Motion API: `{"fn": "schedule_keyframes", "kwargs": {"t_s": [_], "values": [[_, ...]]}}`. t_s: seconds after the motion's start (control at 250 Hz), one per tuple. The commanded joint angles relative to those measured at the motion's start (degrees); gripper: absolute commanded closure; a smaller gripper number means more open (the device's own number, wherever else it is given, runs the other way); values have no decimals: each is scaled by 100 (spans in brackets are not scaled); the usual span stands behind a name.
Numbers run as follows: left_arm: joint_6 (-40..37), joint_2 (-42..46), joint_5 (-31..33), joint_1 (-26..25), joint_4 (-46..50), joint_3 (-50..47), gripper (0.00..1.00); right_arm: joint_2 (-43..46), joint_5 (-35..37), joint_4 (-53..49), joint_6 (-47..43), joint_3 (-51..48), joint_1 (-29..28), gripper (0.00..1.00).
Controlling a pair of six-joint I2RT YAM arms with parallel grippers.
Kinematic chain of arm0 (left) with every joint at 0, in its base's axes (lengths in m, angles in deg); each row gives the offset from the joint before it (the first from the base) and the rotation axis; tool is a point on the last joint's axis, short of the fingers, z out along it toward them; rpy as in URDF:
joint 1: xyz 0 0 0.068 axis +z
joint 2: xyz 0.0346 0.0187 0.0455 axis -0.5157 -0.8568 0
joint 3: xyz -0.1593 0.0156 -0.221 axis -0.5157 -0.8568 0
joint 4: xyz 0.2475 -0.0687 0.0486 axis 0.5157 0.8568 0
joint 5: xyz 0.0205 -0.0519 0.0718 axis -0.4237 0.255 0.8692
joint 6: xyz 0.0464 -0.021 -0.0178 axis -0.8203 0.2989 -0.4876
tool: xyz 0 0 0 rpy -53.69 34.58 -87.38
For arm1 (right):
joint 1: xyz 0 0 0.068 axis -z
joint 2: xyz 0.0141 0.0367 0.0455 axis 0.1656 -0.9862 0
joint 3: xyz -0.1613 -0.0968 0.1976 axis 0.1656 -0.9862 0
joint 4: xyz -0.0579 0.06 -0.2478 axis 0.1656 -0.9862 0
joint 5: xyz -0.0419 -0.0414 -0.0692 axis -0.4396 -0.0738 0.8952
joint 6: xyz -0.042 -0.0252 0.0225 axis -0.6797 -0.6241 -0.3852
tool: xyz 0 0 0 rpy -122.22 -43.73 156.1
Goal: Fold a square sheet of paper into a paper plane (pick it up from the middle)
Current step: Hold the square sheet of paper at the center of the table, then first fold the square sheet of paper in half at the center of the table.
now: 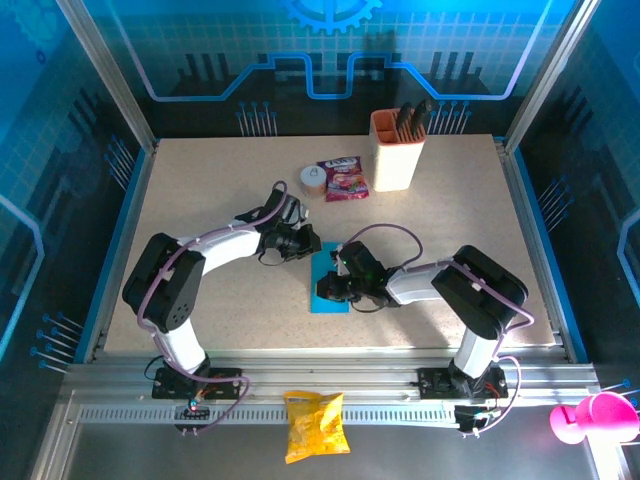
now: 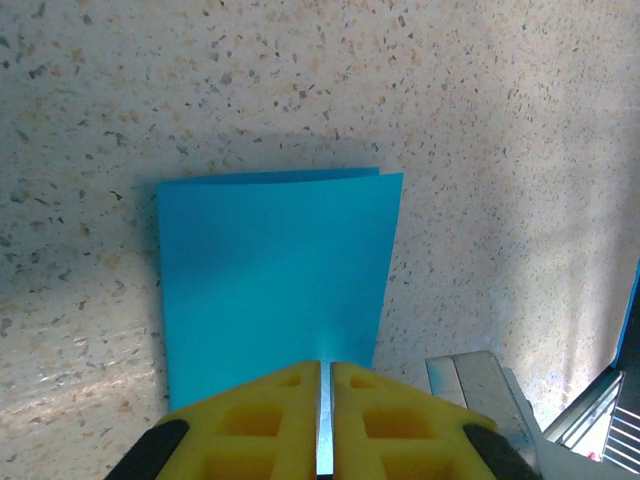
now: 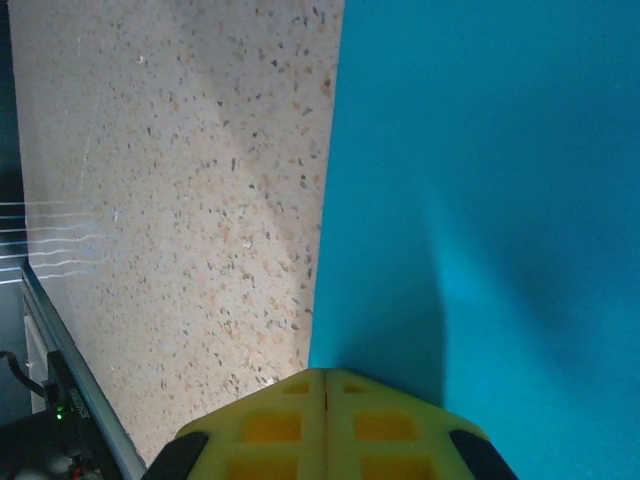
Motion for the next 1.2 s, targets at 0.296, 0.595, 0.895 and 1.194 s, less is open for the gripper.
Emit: {"fn": "schedule_keyframes", "kwargs": {"t_s": [0.296,0.595,0.895,1.194], "values": [[166,-232,-155,-23,-61,39,89,18,-28,-157,-47,328,-178,100],[340,-324,-298,-22,-188,-77,90,-505,38,117,278,94,-218,100],[533,-436,-409,-83,-379,-281,92,-553,-5,273,358,-182,-218,100],[562,-858,-59,-83,4,-10,97,-531,-14,141,392,-379,-218,100]]}}
